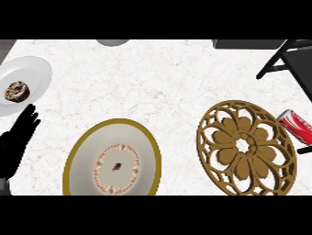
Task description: Pick the tomato from the placemat and place it in the tiered shelf
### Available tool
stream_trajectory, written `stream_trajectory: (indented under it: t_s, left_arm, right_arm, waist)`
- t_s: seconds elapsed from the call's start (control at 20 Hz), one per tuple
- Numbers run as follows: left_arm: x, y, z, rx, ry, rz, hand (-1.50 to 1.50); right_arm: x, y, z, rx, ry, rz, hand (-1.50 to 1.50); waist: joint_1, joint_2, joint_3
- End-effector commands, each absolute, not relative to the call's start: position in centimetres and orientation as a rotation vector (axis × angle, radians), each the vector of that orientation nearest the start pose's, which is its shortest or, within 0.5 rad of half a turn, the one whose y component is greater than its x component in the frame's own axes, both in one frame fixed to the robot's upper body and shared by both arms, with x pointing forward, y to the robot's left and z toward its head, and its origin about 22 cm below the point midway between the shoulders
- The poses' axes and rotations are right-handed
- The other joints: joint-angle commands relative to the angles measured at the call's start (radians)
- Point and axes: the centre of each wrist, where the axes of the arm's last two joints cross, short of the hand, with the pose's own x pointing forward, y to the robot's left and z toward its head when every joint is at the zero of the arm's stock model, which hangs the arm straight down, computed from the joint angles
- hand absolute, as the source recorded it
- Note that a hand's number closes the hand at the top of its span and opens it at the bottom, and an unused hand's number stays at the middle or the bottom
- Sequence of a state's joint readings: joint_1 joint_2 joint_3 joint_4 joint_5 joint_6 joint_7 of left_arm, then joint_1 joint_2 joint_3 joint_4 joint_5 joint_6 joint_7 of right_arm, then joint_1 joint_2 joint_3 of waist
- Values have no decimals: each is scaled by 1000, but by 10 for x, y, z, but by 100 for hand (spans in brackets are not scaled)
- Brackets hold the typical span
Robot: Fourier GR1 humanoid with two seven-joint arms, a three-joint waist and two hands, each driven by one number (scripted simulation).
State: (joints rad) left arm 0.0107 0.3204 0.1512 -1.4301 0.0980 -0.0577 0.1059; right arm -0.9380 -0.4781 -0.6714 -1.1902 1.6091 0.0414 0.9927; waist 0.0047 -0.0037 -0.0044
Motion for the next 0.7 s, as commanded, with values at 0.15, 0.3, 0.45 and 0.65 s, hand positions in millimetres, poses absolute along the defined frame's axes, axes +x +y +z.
stream_trajectory:
  t_s: [0.15, 0.3, 0.45, 0.65]
  left_arm:
    - [225, 346, -13, 232, -1339, -45, 0]
    - [230, 354, 4, 262, -1329, -41, 0]
    - [242, 360, 6, 247, -1345, -30, 0]
    - [223, 354, -13, 268, -1342, -32, 0]
  right_arm:
    - [363, -381, 283, -1696, -722, -520, -150]
    - [350, -368, 305, -1612, -805, -627, -150]
    - [343, -373, 299, -1580, -869, -698, -150]
    - [304, -362, 311, -1581, -1002, -779, -150]
  waist:
    - [2, 3, 4]
    - [-1, 0, 4]
    - [-6, 3, 4]
    - [-16, -3, 4]
